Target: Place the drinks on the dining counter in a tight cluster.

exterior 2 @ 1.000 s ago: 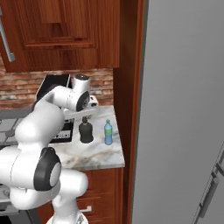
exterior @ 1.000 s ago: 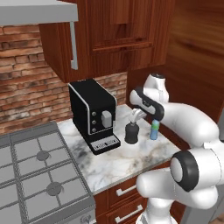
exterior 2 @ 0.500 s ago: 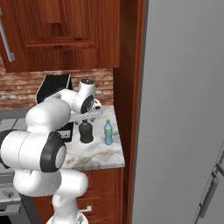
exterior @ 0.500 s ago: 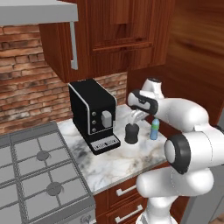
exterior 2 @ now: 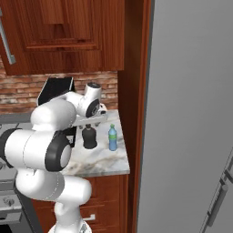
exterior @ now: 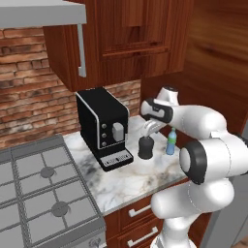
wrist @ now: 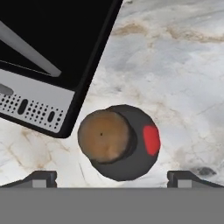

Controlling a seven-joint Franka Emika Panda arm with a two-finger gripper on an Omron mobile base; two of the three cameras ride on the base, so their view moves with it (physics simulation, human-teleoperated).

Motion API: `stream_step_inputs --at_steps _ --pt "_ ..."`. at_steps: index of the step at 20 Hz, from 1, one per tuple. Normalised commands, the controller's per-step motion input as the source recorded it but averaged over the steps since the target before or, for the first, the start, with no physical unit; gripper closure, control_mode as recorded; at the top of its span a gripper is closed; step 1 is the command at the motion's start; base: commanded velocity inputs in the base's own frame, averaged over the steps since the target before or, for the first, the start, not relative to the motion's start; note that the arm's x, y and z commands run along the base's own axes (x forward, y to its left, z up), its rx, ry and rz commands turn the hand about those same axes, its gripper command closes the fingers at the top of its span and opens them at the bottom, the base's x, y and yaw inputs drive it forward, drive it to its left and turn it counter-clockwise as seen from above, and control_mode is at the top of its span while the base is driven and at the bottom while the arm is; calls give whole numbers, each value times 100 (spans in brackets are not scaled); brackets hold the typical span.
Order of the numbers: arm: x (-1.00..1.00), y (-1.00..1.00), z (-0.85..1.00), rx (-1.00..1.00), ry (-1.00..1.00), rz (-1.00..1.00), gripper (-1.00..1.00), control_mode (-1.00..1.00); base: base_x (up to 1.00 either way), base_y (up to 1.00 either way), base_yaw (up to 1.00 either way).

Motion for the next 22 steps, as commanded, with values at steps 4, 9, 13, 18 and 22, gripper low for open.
stream_step_inputs --at_steps 4,9,13,18,22 --pt "-2 0 0 5 0 0 -100 -100 0 0 0" --pt "0 0 0 5 0 0 -100 -100 0 0 0" --pt "3 11 -2 0 0 0 -100 -100 0 0 0" --pt "12 0 -21 0 -1 0 -100 -100 0 0 0" --pt "1 0 -23 0 0 0 -100 -100 0 0 0"
